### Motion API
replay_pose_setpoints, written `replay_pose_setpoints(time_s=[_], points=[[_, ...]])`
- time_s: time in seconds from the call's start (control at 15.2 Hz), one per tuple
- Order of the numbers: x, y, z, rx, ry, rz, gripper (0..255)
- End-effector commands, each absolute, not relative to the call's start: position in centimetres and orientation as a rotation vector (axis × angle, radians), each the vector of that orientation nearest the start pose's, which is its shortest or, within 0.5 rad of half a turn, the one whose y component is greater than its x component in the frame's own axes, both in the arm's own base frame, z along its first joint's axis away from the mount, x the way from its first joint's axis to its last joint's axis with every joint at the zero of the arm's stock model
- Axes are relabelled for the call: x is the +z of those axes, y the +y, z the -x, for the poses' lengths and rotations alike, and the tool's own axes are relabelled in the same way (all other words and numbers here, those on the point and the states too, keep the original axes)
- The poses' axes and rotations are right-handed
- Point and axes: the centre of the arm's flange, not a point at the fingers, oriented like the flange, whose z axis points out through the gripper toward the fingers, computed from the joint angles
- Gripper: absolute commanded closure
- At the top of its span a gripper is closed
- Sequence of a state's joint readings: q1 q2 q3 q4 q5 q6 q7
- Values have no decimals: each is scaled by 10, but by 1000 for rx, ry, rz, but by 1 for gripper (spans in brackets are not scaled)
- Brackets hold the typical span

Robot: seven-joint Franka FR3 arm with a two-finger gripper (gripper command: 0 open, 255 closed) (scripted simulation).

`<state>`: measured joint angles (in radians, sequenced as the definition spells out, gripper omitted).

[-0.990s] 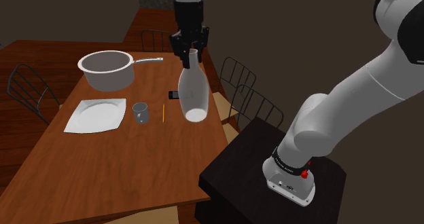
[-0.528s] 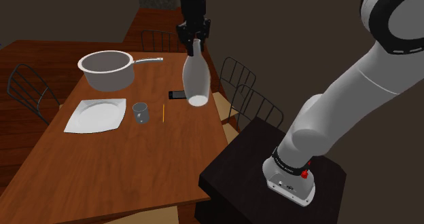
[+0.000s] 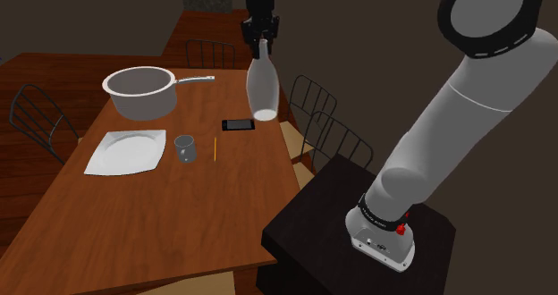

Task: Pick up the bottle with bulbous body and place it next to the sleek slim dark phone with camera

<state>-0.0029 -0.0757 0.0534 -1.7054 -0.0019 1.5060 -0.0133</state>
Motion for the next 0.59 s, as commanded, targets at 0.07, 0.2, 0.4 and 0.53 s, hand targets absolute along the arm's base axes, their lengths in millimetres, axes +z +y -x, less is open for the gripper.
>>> replay_pose_setpoints(time_s=[0.07,0.2,0.4,0.53], points=[[598,-7,-546,193,-101,3143,255],[598,-28,-562,193,-101,3143,255],[598,-60,-586,193,-101,3143,255],[598,-81,-602,193,-101,3143,255]])
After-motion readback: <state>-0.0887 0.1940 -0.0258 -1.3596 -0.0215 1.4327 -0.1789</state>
